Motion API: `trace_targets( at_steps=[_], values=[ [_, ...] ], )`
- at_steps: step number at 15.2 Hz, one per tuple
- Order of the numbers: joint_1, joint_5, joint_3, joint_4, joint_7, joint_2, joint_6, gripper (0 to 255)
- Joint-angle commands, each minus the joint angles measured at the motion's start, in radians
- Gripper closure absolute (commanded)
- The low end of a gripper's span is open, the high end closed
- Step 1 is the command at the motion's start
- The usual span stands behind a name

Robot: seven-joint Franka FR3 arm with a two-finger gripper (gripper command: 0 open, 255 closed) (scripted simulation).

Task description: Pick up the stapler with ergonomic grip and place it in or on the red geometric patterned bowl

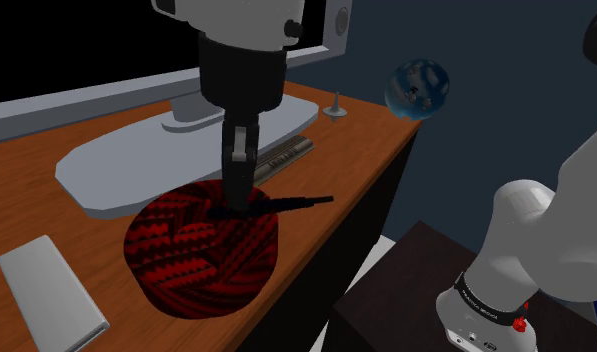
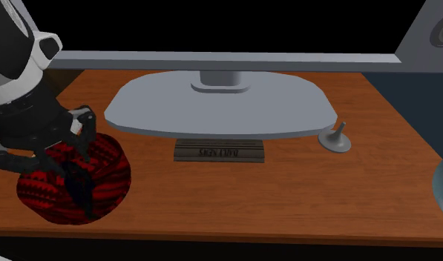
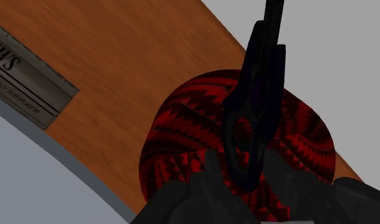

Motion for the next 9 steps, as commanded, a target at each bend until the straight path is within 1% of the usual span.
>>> trace_targets(
  at_steps=[1, 5, 9],
  values=[
    [-0.001, -0.001, -0.001, -0.006, -0.001, 0.004, -0.026, 0],
    [0.0, -0.001, 0.0, -0.009, 0.001, 0.005, -0.023, 0],
    [-0.001, -0.011, 0.003, 0.147, 0.009, 0.03, -0.156, 0]
  ],
)
